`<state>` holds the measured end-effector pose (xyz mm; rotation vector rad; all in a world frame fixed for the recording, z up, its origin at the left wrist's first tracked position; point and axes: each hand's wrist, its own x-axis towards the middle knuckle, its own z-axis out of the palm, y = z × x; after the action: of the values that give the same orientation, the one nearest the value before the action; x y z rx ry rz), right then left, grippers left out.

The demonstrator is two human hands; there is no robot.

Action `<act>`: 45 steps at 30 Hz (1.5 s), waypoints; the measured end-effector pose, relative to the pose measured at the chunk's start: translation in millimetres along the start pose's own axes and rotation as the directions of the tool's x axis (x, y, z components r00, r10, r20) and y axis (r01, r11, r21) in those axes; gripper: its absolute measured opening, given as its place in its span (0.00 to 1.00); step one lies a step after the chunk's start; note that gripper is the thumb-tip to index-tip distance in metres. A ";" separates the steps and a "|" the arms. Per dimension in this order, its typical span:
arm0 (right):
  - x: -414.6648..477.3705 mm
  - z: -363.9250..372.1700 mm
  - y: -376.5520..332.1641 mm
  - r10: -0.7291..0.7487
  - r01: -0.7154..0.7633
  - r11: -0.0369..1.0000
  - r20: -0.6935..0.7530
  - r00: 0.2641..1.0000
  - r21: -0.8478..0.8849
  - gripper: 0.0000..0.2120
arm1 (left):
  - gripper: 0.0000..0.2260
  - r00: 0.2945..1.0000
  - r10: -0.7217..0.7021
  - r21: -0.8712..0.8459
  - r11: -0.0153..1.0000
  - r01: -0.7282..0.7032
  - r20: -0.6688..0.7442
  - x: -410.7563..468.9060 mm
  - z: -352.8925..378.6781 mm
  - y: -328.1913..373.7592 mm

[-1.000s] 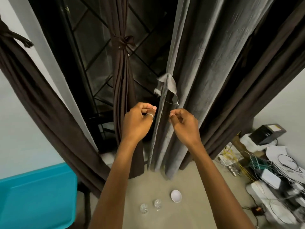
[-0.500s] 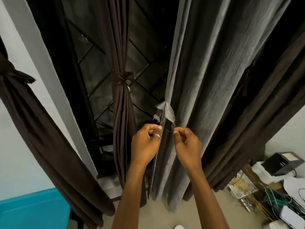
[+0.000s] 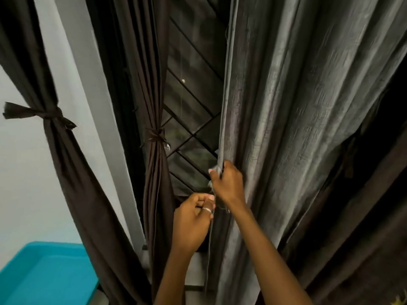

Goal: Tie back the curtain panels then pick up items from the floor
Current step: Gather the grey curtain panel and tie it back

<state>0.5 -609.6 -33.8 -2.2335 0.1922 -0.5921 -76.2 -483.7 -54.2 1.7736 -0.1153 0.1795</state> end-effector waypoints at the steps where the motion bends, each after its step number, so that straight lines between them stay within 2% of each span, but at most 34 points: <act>1: 1.6 3.5 1.5 0.001 -0.001 1.000 -0.005 1.000 0.004 0.11 | 0.04 1.000 0.005 0.005 1.000 -0.005 -0.027 -4.5 -0.5 -1.2; 4: -13.9 11.2 6.4 -0.016 0.015 1.000 -0.084 0.996 -0.003 0.06 | 0.04 0.991 0.038 0.041 0.999 -0.033 -0.126 -15.6 -5.5 -4.2; 7: -48.9 14.2 8.8 -0.039 0.053 0.996 -0.183 0.982 0.069 0.05 | 0.04 0.976 0.053 0.091 0.995 -0.035 -0.212 -18.0 -10.0 -1.3; 12: -105.1 6.1 4.1 -0.054 0.097 0.978 -0.224 0.973 0.185 0.07 | 0.08 0.993 0.016 0.169 0.986 0.003 -0.115 -19.4 0.3 17.7; 14: -117.6 -3.7 -7.3 0.030 0.024 0.950 -0.169 0.985 0.311 0.14 | 0.15 0.995 -0.001 0.228 0.973 0.023 -0.096 -22.3 6.5 25.0; 16: -122.5 -13.1 -10.1 -0.024 0.070 0.964 -0.177 0.984 0.255 0.15 | 0.19 0.995 -0.007 0.270 0.962 0.032 -0.096 -23.4 9.6 29.1; 18: -123.7 -19.5 -7.2 -0.122 0.153 0.976 -0.194 0.973 0.156 0.10 | 0.18 0.995 -0.022 0.271 0.961 0.048 -0.097 -22.3 9.8 30.6; 21: -126.7 -19.7 -7.1 -0.189 0.212 0.963 -0.149 0.971 0.163 0.06 | 0.14 0.992 -0.031 0.269 0.961 0.062 -0.119 -19.7 5.6 31.6; 25: -136.9 -19.0 -12.6 -0.223 0.214 0.937 0.001 0.975 0.277 0.12 | 0.09 0.986 -0.035 0.232 0.970 0.072 -0.160 -11.4 -5.6 22.5; 27: -137.7 -26.1 -9.5 -0.230 0.189 0.923 0.086 0.969 0.335 0.16 | 0.15 0.987 0.002 0.212 0.977 0.032 -0.161 -8.9 -11.7 17.2; 29: -134.9 -38.8 -2.9 -0.141 0.116 0.929 0.047 0.989 0.350 0.16 | 0.20 0.990 0.038 0.204 0.979 -0.009 -0.137 -10.0 -15.3 11.9; 31: -131.7 -53.7 6.4 0.040 0.025 0.951 -0.202 0.979 0.308 0.15 | 0.21 0.991 0.073 0.199 0.979 -0.049 -0.114 -14.1 -18.4 9.2; 33: -126.3 -68.9 17.1 0.168 -0.062 0.974 -0.505 0.847 0.219 0.11 | 0.20 0.989 0.110 0.208 0.974 -0.087 -0.099 -16.8 -22.7 7.1; 34: -122.8 -75.5 23.5 0.195 -0.098 0.976 -0.577 0.793 0.196 0.11 | 0.19 0.990 0.120 0.213 0.972 -0.100 -0.080 -17.1 -25.4 6.1; 35: -118.5 -81.0 29.1 0.212 -0.124 0.975 -0.585 0.783 0.187 0.15 | 0.18 0.991 0.122 0.221 0.969 -0.108 -0.051 -16.8 -28.8 5.3; 37: -107.9 -88.3 36.1 0.252 -0.170 0.963 -0.480 0.841 0.208 0.26 | 0.15 0.993 0.116 0.239 0.964 -0.117 0.016 -15.5 -36.0 4.3; 39: -96.5 -91.5 37.0 0.274 -0.193 0.951 -0.369 0.888 0.242 0.30 | 0.11 0.992 0.113 0.220 0.968 -0.121 0.051 -15.1 -41.7 3.9; 41: -85.6 -97.2 40.9 0.262 -0.199 0.955 -0.313 0.913 0.220 0.26 | 0.03 0.996 0.078 0.151 0.985 -0.082 0.031 -15.1 -46.5 4.9; 44: -79.7 -117.3 54.8 0.242 -0.226 0.970 -0.282 0.928 0.090 0.09 | 0.04 0.993 0.044 0.102 0.994 -0.032 -0.111 -12.7 -54.8 5.6; 45: -81.8 -122.9 59.7 0.234 -0.222 0.972 -0.308 0.922 0.074 0.09 | 0.04 0.986 0.044 0.107 0.994 -0.027 -0.162 -11.8 -57.3 6.1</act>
<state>-126.5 -705.6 -36.8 -2.0306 0.5920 -0.8129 -92.1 -429.2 -38.9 1.8543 -0.0193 0.3620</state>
